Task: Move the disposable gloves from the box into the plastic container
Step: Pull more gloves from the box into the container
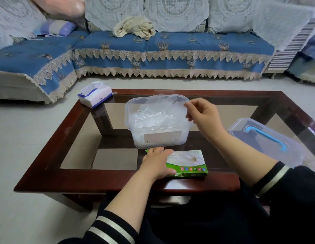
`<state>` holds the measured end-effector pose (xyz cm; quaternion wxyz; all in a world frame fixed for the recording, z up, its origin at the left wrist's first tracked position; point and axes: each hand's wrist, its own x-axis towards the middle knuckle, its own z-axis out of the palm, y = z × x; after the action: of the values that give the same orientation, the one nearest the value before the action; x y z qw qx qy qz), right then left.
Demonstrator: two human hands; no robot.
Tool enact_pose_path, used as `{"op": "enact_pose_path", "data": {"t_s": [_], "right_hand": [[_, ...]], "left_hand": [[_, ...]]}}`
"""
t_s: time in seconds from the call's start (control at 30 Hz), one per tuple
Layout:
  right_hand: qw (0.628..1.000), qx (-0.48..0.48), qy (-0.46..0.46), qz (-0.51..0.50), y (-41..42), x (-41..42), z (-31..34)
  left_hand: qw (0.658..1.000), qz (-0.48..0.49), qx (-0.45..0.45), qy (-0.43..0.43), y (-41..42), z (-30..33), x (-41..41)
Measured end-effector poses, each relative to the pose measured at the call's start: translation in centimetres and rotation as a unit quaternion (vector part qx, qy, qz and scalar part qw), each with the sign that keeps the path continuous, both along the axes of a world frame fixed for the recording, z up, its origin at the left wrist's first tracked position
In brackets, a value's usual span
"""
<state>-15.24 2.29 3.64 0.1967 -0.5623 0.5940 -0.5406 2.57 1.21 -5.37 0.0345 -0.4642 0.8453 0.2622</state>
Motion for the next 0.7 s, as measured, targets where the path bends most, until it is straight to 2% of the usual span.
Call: {"op": "enact_pose_path", "data": {"t_s": [0.07,0.13,0.2,0.23,0.47,0.6,0.7], "right_hand": [[0.993,0.056,0.100,0.022,1.8,0.6,-1.5],[0.954,0.183,0.232,0.060,3.0,1.1,-3.7],[0.908,0.274,0.298,0.106,3.6,1.7,-6.2],[0.897,0.294,0.308,0.116,3.6,2.0,-7.4],[0.927,0.277,0.242,0.066,2.9,2.1,-8.4],[0.919,0.210,0.331,0.043,3.4,2.4,-8.0],[0.939,0.152,0.308,0.022,3.7,2.4,-7.4]], "left_hand": [[1.000,0.004,0.002,0.006,0.0,-0.1,-0.1],[1.000,0.009,0.006,0.018,0.0,-0.3,-0.1],[0.999,0.013,0.012,0.033,0.0,-0.5,-0.2],[0.999,0.018,0.018,0.041,0.0,-0.6,-0.2],[0.999,0.034,0.008,0.012,0.0,-0.6,-0.3],[0.999,0.038,0.007,0.006,0.0,-0.4,-0.3],[0.999,0.048,0.013,0.011,0.0,-0.4,-0.4]]}}
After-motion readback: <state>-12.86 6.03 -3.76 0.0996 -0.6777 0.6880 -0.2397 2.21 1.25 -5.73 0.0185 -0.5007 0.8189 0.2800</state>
